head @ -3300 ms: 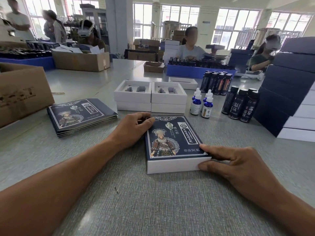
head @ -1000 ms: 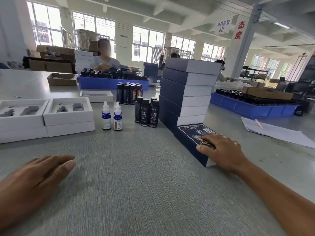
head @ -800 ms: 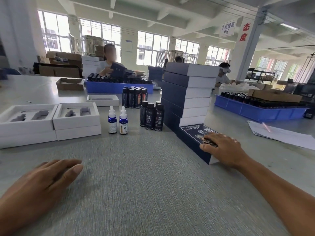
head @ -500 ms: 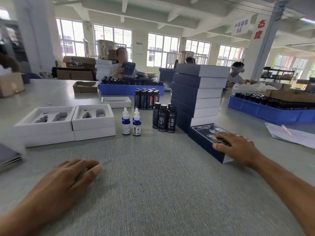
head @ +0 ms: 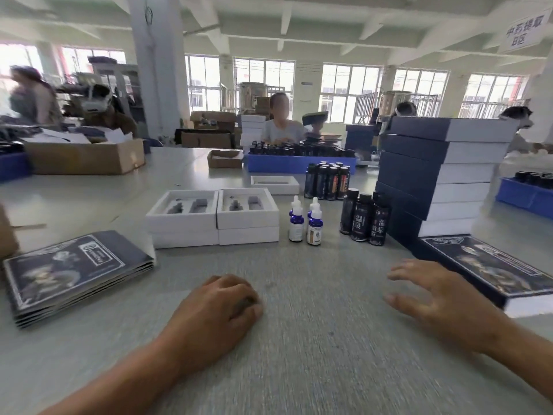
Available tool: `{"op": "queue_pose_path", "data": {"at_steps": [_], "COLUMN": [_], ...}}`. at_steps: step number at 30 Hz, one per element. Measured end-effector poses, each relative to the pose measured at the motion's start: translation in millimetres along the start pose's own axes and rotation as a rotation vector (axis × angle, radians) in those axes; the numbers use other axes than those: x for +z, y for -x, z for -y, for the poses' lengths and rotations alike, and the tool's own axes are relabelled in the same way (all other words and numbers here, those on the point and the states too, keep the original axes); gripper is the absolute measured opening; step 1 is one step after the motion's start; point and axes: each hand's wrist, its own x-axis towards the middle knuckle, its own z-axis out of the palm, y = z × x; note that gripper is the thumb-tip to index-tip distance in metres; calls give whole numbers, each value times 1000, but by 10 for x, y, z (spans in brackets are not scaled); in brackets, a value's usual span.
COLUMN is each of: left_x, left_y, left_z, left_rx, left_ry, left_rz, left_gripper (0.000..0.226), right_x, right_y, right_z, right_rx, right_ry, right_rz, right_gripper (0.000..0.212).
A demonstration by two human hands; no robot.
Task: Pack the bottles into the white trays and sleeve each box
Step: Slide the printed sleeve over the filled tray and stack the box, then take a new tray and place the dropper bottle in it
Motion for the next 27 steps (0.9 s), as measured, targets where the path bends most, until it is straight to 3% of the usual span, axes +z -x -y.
{"op": "queue_pose_path", "data": {"at_steps": [3, 7, 12, 19, 23, 27], "left_x": [9, 30, -12, -195, -144, -92], "left_y": [8, -2, -178, -1097, -1426, -1485], "left_z": [20, 12, 124, 232, 306, 301], "left_rx": [3, -5, -100, -199, -224, -208], "left_ry": [-11, -30, -68, -386, -574, -617], "left_rz": [-5, -13, -22, -243, -173, -190], "left_gripper": [48, 49, 40, 56, 63, 57], "right_x": [355, 610, 639, 623, 619, 614], "right_y": [-278, -452, -429, -436, -430, -426], "right_z": [384, 544, 488, 525, 551, 550], "right_rx": [-21, 69, 66, 69, 64, 68], "right_ry": [8, 179, 158, 166, 161, 156], "right_rz": [104, 42, 12, 28, 18, 9], "right_gripper": [68, 63, 65, 63, 60, 59]}}
